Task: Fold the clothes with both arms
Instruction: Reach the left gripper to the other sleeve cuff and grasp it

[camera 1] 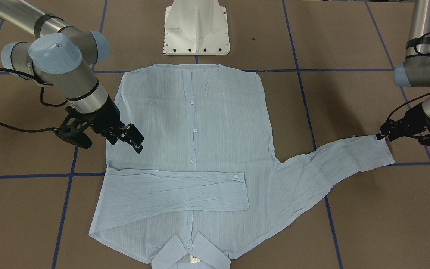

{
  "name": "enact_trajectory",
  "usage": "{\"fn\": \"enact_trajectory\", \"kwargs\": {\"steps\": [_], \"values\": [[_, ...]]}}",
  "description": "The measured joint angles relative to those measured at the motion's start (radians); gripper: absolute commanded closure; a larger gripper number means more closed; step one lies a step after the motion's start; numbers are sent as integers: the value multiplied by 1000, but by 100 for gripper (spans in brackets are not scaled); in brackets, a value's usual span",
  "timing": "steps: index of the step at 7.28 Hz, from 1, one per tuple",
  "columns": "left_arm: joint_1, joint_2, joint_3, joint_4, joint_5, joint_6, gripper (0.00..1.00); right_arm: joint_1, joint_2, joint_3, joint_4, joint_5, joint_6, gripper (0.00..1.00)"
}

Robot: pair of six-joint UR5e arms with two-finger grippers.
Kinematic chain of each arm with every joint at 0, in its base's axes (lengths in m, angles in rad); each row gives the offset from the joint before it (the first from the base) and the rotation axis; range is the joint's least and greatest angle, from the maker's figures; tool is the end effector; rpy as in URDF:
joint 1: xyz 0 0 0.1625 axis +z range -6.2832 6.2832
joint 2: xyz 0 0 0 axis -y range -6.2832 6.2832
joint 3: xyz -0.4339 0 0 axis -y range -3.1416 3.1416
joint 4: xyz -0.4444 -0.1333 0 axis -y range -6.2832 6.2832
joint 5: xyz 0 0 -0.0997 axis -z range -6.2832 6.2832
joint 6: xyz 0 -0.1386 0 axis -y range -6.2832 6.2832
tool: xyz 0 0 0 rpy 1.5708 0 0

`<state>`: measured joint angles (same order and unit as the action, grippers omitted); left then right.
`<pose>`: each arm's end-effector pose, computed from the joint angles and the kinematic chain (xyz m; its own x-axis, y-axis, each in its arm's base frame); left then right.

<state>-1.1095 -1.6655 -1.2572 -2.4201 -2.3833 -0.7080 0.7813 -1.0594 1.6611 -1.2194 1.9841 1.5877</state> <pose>0.2429 -0.5622 0.7092 0.5569 0.0533 -0.8289 0.0035 0.9978 0.0664 -0.4707 -0.5762 0.2816 0.4042 0.4227 0.8112 -0.4193 0.8738 -0.2464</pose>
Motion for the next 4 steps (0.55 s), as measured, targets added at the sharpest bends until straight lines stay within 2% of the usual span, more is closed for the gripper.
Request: {"fn": "enact_trajectory", "kwargs": {"steps": [1,4], "values": [[0,1,-1,-1,0,0,65,0,-2,4,0,0,0,1],[0,1,-1,-2,-1,0,76,3,-6,13,-2,2,0,1]]}}
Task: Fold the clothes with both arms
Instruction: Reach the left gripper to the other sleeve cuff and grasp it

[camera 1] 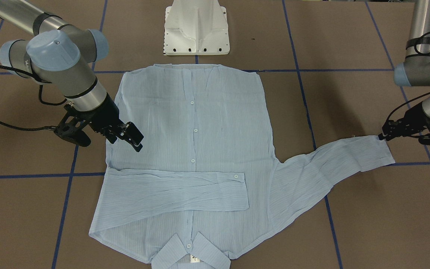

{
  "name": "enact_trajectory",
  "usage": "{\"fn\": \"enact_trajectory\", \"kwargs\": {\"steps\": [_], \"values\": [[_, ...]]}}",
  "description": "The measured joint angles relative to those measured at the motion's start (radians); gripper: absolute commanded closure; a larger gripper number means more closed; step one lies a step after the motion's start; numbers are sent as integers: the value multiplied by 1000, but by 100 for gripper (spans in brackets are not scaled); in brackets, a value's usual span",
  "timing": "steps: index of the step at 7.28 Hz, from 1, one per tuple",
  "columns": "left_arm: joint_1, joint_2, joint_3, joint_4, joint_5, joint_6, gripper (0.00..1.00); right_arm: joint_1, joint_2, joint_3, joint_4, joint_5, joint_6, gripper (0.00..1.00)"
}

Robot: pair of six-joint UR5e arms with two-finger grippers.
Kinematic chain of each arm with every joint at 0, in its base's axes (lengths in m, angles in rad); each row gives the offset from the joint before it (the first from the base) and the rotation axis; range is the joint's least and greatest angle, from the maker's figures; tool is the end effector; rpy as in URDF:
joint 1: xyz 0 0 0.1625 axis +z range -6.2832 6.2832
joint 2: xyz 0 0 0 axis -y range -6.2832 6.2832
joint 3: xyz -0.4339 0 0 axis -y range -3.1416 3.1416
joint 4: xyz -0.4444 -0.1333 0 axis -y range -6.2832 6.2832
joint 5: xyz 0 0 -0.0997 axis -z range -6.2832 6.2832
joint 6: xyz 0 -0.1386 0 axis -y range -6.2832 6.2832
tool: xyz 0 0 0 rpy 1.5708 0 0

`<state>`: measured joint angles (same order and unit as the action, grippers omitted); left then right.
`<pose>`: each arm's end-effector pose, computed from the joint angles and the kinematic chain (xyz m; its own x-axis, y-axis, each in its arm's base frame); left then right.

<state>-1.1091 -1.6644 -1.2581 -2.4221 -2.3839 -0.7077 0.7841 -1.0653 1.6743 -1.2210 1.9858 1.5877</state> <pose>0.2430 -0.5616 0.7090 0.5559 0.0551 -0.8295 0.0026 0.9977 0.0681 -0.4662 -0.5744 0.2792 0.3997 0.4205 0.8145 -0.4194 0.8740 -0.2454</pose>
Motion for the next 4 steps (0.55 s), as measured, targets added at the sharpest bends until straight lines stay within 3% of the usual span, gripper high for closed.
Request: {"fn": "enact_trajectory", "kwargs": {"steps": [1,2,4], "values": [[1,0,1,0,0,0,84,0,-1,0,0,1,0,1],[1,0,1,0,0,0,98,1,-1,1,0,3,0,1],[2,0,-1,0,0,-3,100,1,-1,1,0,4,0,1]]}}
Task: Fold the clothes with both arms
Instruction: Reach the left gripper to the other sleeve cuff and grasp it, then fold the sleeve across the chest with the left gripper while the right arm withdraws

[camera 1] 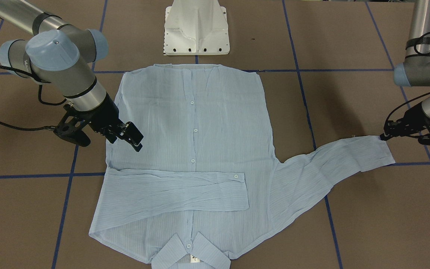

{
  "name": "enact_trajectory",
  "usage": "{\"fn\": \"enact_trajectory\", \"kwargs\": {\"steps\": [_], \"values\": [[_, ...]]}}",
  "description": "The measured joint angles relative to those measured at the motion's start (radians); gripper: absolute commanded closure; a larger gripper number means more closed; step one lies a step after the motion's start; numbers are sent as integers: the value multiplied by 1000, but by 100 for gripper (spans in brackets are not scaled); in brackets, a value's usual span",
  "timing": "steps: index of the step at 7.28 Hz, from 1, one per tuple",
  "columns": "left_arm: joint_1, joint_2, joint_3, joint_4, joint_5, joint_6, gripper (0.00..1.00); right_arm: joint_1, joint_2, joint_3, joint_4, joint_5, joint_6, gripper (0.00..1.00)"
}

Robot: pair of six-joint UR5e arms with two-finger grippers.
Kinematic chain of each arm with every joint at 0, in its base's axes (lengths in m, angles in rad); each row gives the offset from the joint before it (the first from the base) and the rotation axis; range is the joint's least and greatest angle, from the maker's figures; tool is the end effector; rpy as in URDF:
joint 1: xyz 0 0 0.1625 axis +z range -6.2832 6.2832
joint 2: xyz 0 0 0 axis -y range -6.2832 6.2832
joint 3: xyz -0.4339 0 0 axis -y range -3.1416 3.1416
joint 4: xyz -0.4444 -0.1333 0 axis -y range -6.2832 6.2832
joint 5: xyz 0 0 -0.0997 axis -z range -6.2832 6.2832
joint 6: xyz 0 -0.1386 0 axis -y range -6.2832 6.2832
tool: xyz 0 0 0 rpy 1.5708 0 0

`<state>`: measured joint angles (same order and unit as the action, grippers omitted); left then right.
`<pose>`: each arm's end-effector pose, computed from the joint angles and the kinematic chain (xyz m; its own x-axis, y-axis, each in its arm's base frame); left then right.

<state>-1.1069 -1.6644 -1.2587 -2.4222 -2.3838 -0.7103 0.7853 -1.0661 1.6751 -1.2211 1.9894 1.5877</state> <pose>0.2443 -0.5611 0.7087 0.5555 0.0543 -0.8297 0.0019 0.9978 0.0666 -0.4655 -0.5743 0.2792 0.3993 0.4211 0.8144 -0.4175 0.8743 -0.2474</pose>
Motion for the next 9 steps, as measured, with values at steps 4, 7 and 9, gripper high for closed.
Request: {"fn": "enact_trajectory", "kwargs": {"steps": [4,7,9], "values": [[-1,1,-18,3,1,-4,100,-1,0,-1,-1,1,0,1],[-1,-3,-30,5,-8,-5,100,0,0,-1,-2,1,0,1],[0,-23,-89,16,-15,-79,100,5,-6,6,-2,4,0,1]]}}
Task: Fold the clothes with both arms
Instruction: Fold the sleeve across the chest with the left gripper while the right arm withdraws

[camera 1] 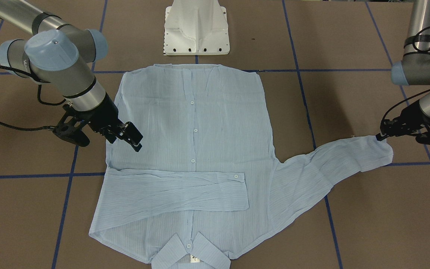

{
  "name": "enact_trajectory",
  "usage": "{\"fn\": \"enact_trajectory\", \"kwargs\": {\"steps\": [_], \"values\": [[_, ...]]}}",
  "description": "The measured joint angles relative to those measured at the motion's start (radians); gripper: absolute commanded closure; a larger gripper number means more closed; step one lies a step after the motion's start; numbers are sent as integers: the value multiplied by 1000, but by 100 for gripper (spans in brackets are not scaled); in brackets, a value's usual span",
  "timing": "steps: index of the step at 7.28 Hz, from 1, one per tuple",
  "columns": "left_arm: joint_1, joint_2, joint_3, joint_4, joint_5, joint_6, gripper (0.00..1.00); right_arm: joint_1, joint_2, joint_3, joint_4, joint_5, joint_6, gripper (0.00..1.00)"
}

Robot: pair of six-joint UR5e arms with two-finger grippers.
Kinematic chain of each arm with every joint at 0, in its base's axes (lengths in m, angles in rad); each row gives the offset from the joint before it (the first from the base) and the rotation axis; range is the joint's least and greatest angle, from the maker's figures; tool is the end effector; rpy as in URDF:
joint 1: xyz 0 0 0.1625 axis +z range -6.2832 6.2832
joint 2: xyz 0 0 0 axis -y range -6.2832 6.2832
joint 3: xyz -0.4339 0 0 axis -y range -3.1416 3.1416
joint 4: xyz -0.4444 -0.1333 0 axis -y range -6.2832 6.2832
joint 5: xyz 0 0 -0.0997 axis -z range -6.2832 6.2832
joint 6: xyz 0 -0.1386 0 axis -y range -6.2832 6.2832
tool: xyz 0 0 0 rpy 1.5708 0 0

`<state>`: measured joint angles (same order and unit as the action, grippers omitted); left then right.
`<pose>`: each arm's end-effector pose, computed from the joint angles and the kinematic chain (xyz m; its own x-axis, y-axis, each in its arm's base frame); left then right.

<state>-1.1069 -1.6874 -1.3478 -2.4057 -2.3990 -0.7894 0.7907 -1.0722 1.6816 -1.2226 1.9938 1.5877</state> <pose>0.2536 -0.5766 0.6442 0.5084 0.0483 -0.8598 0.0384 0.9962 0.0786 -0.4610 -0.5745 0.2804 0.3977 0.4239 0.8137 -0.4189 0.8730 -0.2500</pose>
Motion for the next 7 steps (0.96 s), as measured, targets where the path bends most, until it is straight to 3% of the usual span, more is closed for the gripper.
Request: {"fn": "enact_trajectory", "kwargs": {"steps": [3,5,7], "values": [[37,-173,-35,55,-24,-227,100,41,-70,48,1,45,-41,1],[137,-332,-28,76,-14,-440,100,82,-141,88,1,72,-114,1],[257,-552,37,79,75,-669,100,140,-206,112,1,107,-205,1]]}}
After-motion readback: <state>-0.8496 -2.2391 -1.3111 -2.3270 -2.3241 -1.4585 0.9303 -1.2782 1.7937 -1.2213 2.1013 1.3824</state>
